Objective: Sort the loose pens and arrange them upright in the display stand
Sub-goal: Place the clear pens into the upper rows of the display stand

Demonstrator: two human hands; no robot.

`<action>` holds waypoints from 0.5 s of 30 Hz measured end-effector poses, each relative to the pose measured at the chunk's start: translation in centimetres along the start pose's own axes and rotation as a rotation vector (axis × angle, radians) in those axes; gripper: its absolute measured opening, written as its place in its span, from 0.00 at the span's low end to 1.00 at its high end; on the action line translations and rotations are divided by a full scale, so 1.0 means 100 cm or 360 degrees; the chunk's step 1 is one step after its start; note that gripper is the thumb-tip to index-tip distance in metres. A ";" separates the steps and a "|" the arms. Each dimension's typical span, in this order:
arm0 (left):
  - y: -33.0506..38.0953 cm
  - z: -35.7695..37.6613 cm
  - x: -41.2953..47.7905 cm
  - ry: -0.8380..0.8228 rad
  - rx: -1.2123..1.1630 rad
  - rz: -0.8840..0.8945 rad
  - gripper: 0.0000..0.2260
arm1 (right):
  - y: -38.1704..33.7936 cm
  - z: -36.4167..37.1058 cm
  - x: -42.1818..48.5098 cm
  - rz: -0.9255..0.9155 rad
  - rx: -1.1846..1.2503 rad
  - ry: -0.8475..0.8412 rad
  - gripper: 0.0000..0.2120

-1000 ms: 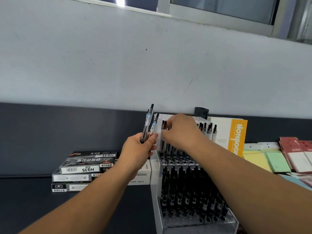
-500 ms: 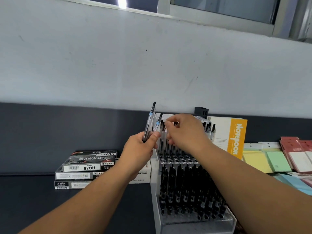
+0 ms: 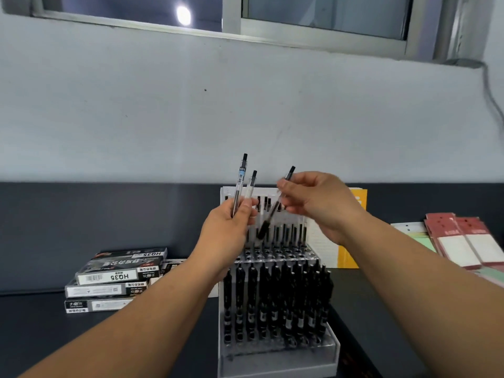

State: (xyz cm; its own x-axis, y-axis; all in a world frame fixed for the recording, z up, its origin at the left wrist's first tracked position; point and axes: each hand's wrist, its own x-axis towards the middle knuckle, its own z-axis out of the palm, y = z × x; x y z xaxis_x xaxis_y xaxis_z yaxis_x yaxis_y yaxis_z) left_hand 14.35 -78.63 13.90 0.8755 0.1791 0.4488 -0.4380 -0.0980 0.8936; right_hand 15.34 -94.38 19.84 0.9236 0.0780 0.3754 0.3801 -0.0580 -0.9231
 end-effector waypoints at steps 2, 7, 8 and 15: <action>0.001 0.009 -0.002 0.0009 0.0008 -0.0003 0.10 | -0.002 -0.017 0.000 -0.0118 -0.0133 0.0189 0.10; 0.005 0.030 -0.007 0.0008 0.0063 0.0016 0.12 | 0.006 -0.049 0.003 -0.0277 -0.0546 0.0411 0.08; 0.005 0.035 -0.007 -0.0002 0.0058 0.0006 0.12 | 0.009 -0.052 0.004 -0.0279 -0.0584 0.0405 0.08; 0.011 0.054 -0.006 0.0036 0.0062 -0.0058 0.12 | 0.034 -0.053 0.015 -0.0217 -0.1064 0.0249 0.09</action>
State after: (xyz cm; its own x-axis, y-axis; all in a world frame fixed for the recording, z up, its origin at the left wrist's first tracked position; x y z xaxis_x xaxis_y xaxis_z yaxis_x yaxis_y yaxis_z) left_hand 14.42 -84.09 14.53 0.8857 0.2051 0.4165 -0.3973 -0.1290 0.9086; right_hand 18.29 -99.77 17.73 0.8429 -0.0131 0.5379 0.3961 -0.6615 -0.6368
